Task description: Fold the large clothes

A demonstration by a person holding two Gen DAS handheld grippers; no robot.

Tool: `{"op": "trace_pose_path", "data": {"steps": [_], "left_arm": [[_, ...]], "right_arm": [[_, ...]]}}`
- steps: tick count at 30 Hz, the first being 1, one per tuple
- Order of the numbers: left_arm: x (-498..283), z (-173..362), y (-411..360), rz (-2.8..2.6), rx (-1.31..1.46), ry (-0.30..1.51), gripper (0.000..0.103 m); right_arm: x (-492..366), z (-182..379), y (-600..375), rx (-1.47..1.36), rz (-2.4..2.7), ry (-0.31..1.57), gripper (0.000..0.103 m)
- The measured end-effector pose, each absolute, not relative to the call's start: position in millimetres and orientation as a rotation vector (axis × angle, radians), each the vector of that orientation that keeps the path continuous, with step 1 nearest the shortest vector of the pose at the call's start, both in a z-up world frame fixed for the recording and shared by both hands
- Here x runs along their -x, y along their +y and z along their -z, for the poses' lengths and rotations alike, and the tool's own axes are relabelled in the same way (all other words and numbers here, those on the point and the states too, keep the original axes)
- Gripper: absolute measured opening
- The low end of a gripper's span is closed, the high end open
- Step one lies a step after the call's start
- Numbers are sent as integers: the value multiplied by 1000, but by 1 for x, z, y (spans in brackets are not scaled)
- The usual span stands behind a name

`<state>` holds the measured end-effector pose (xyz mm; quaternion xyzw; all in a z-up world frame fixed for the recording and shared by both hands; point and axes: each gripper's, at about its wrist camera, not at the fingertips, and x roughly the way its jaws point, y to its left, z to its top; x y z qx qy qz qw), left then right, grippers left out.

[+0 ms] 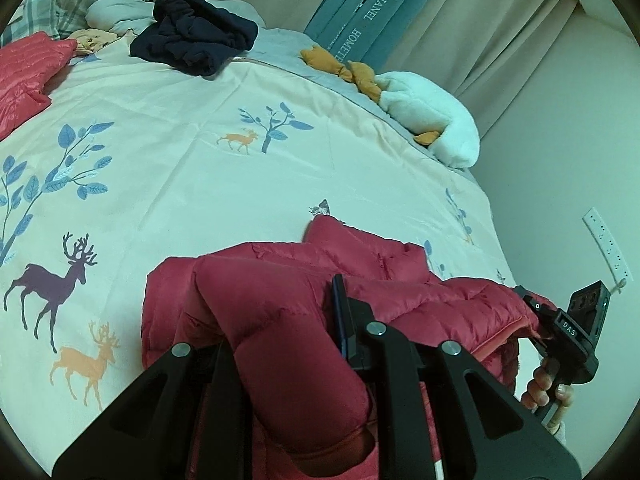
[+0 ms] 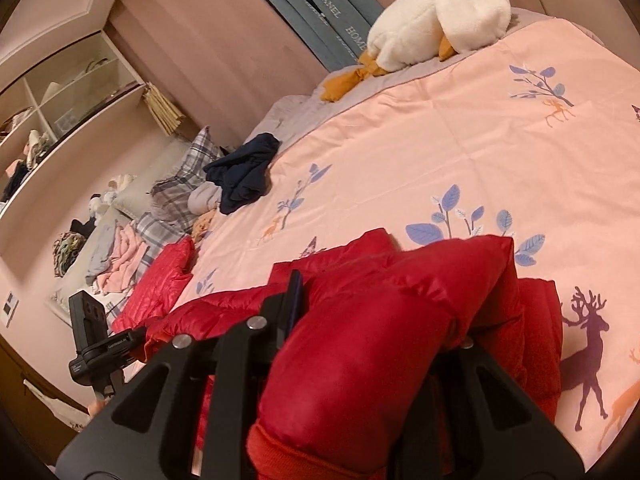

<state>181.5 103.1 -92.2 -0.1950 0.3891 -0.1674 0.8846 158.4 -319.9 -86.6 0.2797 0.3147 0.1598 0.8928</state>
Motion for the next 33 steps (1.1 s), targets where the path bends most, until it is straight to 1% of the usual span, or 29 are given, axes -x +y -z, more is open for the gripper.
{"op": "trace_pose_path", "data": {"steps": [9, 14, 33], "left_arm": [[-205, 103, 89, 295, 340, 838, 17], [-215, 114, 86, 269, 330, 851, 19], [-237, 141, 74, 239, 287, 888, 19]], "right_arm": [[-183, 108, -321, -585, -280, 704, 23], [-192, 119, -322, -591, -260, 729, 23], [-211, 145, -320, -579, -233, 802, 22]]}}
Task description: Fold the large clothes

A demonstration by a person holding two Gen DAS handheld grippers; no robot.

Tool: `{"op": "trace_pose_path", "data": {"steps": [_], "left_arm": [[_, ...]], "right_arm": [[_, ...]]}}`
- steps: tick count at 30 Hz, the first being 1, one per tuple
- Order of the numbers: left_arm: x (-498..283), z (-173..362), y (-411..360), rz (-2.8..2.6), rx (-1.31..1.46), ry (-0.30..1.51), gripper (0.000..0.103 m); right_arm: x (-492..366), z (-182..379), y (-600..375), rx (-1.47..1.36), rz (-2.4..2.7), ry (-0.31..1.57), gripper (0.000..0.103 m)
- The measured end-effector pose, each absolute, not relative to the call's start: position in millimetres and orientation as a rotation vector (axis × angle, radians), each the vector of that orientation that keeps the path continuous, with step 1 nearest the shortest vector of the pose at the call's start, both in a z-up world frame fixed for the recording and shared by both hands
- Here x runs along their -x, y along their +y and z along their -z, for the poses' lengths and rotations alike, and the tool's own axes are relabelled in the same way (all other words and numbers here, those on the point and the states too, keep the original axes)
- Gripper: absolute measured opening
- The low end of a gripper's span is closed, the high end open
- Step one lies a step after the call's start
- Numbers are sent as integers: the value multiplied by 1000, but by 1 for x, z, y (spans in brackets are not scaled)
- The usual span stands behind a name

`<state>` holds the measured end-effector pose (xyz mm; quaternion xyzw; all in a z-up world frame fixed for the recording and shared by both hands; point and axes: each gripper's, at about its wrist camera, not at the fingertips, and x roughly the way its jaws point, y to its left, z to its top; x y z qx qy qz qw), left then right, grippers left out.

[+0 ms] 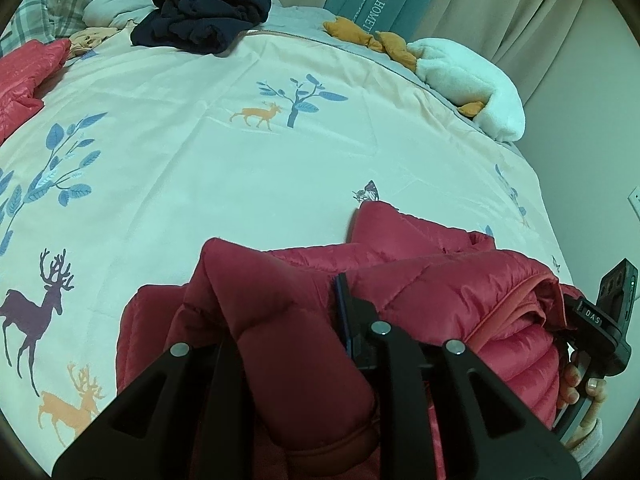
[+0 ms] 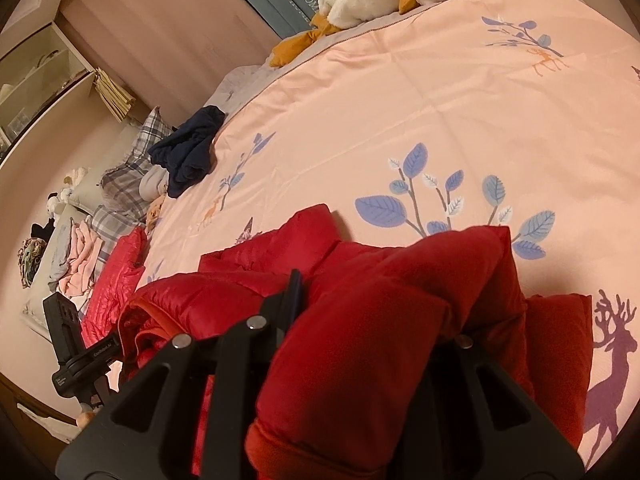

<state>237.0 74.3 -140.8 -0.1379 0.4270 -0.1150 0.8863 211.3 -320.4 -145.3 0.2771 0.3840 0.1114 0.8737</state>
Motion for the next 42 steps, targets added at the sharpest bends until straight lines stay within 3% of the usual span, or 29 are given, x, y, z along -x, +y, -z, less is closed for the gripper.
{"op": "trace_pose_path", "data": {"steps": [42], "left_arm": [[-246, 152, 69, 232, 267, 912, 19]], "right_arm": [[-220, 155, -319, -584, -224, 844, 21]]}}
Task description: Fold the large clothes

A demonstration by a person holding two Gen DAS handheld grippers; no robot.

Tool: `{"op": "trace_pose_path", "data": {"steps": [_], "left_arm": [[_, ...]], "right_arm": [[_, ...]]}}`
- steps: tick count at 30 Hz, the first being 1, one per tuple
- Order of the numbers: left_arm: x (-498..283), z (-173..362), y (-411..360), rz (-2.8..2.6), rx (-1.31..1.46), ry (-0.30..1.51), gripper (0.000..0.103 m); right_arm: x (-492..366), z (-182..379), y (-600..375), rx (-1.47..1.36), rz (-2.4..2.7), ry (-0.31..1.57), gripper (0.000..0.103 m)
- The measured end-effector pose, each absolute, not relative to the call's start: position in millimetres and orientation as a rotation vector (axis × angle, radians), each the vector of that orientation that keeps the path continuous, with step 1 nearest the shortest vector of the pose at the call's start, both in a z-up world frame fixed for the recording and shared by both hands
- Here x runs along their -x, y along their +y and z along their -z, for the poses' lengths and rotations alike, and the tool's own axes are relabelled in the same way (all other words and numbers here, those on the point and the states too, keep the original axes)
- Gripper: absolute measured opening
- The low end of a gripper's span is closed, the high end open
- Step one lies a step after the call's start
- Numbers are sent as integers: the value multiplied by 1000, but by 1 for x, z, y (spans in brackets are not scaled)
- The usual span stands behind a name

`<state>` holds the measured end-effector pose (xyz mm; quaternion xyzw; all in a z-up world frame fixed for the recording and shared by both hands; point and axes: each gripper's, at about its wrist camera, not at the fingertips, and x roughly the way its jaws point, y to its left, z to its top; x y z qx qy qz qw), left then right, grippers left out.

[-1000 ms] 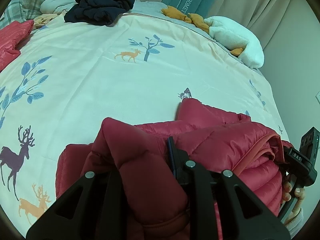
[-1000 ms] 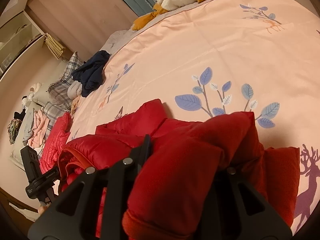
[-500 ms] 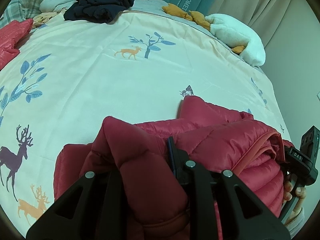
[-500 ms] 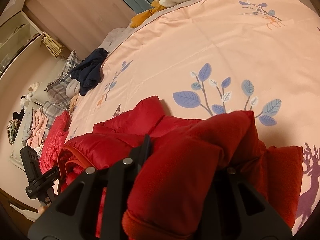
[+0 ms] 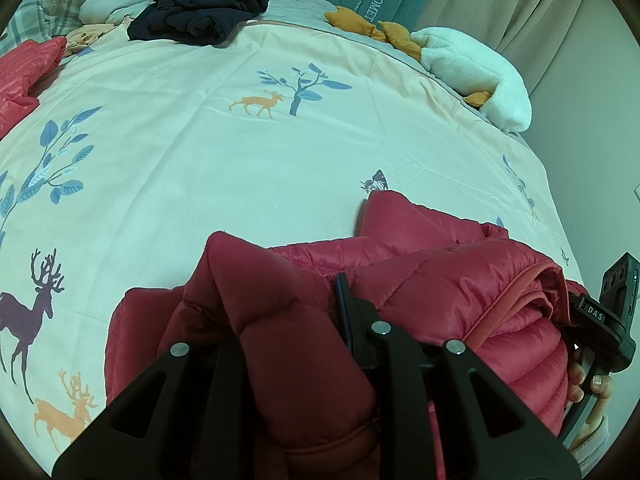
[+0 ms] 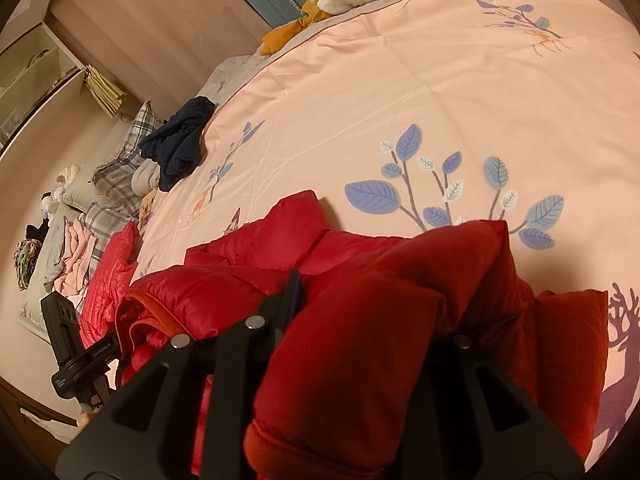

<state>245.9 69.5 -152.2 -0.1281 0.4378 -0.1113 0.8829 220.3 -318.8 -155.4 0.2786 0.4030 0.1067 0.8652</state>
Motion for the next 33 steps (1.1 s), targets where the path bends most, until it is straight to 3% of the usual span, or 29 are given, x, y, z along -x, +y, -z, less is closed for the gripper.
{"op": "trace_pose_path", "data": {"steps": [20, 27, 33], "left_arm": [[-244, 154, 71, 211, 302, 909, 20], [-238, 146, 74, 201, 331, 909, 21], [-233, 136, 79, 210, 367, 904, 26]], "right_arm": [[-219, 154, -317, -613, -199, 858, 25], [-214, 143, -318, -645, -202, 847, 32], [-208, 130, -322, -684, -222, 833, 46]]}}
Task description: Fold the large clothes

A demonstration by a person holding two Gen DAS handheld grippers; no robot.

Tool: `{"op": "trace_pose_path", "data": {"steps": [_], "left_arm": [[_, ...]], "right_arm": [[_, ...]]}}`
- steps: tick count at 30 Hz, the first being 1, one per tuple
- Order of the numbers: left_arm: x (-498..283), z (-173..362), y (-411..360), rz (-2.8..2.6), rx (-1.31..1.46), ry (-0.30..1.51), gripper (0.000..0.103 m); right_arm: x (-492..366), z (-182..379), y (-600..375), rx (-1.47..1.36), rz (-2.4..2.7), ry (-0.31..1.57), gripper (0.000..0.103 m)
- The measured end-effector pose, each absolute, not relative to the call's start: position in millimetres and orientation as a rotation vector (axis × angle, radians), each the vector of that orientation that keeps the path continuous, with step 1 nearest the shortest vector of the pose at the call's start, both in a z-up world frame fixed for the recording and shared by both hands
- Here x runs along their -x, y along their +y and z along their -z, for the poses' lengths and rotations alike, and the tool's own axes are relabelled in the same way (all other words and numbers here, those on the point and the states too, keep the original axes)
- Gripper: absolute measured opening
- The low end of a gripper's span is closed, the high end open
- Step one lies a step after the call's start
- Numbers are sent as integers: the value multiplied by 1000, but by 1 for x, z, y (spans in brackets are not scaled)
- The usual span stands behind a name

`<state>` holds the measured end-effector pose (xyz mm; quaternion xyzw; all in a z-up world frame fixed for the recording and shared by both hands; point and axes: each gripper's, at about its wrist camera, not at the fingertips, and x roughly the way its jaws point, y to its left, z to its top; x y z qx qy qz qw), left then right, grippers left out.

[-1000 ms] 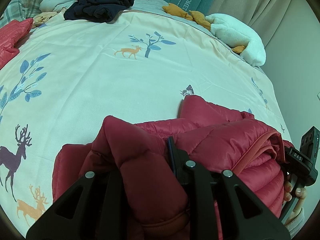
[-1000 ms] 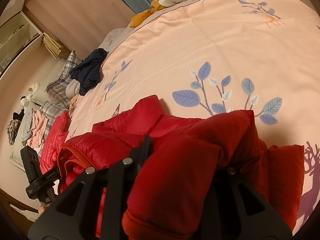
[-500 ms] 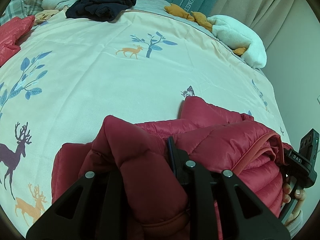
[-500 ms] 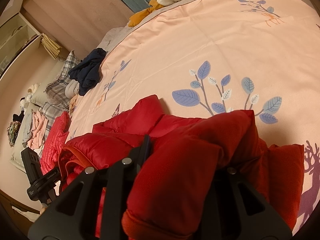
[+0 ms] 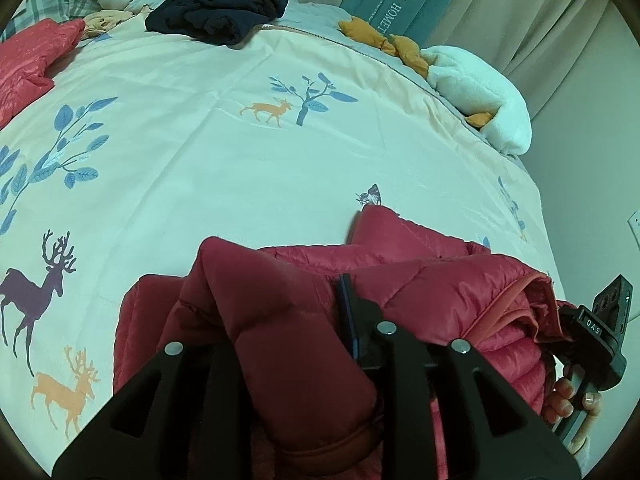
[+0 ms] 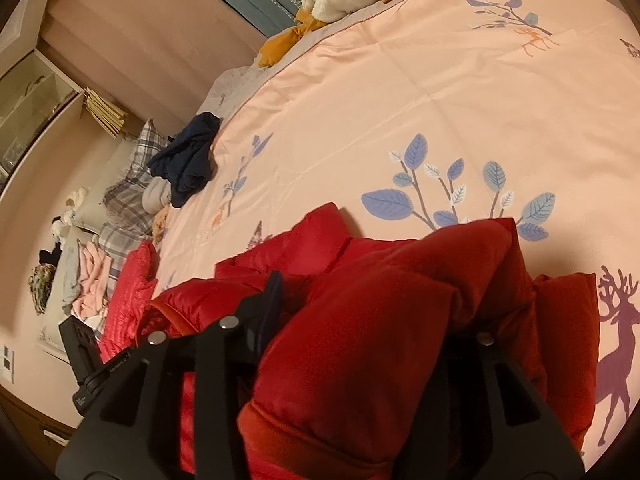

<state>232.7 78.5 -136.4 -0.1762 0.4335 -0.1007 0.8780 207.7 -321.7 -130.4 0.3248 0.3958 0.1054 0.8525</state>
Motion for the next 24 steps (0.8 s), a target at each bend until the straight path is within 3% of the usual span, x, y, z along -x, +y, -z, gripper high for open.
{"op": "trace_pose_path", "data": {"steps": [1, 3, 6, 10, 11, 13, 16, 24], "left_arm": [[-231, 134, 79, 212, 375, 902, 27], [-230, 131, 80, 217, 386, 902, 29], [-227, 125, 83, 234, 423, 896, 37], [-223, 115, 88, 270, 487, 882, 55], [-223, 112, 91, 284, 510, 874, 66], [-219, 104, 96, 275, 532, 841, 78], [-219, 97, 101, 255, 539, 810, 87], [-223, 90, 120, 178, 510, 781, 88]], "right_arm": [[-206, 128, -322, -693, -232, 829, 58], [-203, 123, -323, -708, -241, 813, 70], [-199, 110, -323, -691, -235, 787, 79], [-195, 98, -326, -701, -243, 755, 82], [-194, 96, -327, -702, -241, 750, 82], [-196, 94, -330, -704, -232, 749, 83], [-200, 95, -334, -705, -215, 755, 83], [-200, 98, -327, -613, -150, 783, 83]]}}
